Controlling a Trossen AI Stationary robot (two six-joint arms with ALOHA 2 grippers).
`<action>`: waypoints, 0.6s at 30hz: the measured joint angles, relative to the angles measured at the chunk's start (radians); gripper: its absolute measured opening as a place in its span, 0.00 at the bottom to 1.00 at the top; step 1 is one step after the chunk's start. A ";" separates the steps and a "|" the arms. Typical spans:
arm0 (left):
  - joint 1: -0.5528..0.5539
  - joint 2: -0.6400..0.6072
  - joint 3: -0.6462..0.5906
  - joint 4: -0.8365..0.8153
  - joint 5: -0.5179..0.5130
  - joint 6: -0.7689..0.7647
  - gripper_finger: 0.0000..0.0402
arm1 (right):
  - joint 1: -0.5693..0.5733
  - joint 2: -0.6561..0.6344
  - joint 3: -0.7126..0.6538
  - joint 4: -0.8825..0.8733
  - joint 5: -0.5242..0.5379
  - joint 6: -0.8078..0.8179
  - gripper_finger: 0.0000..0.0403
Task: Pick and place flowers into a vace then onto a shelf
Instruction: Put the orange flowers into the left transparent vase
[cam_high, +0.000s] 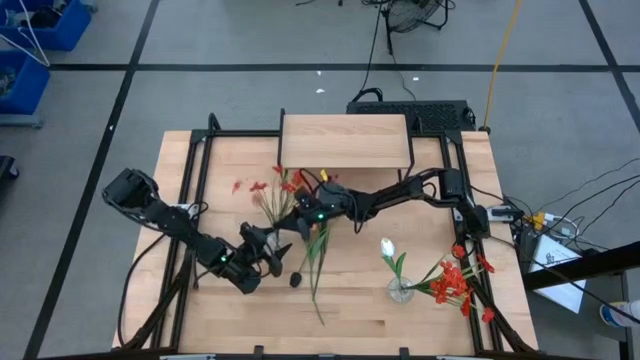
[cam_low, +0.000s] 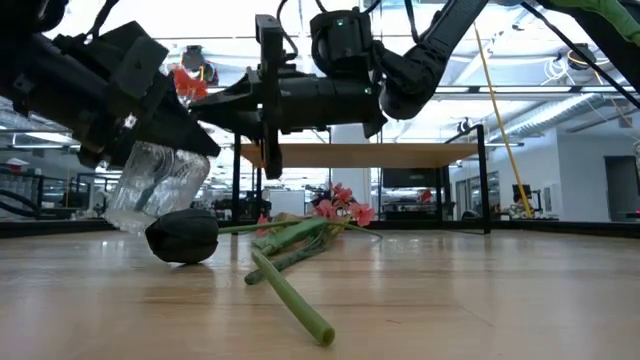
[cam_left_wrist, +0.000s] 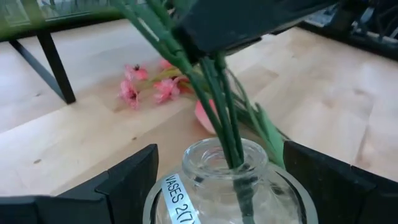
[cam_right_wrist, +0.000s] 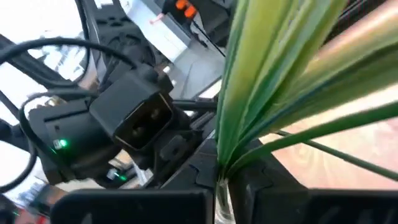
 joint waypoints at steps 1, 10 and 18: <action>0.001 0.006 0.000 0.001 0.001 0.003 0.82 | 0.007 0.000 0.000 0.002 0.004 -0.029 0.03; -0.004 0.098 0.003 0.020 -0.132 0.031 0.82 | 0.064 -0.002 0.002 -0.007 0.051 -0.215 0.01; 0.045 0.164 0.001 0.031 -0.082 0.030 0.95 | 0.085 -0.003 0.004 -0.077 0.018 -0.290 0.00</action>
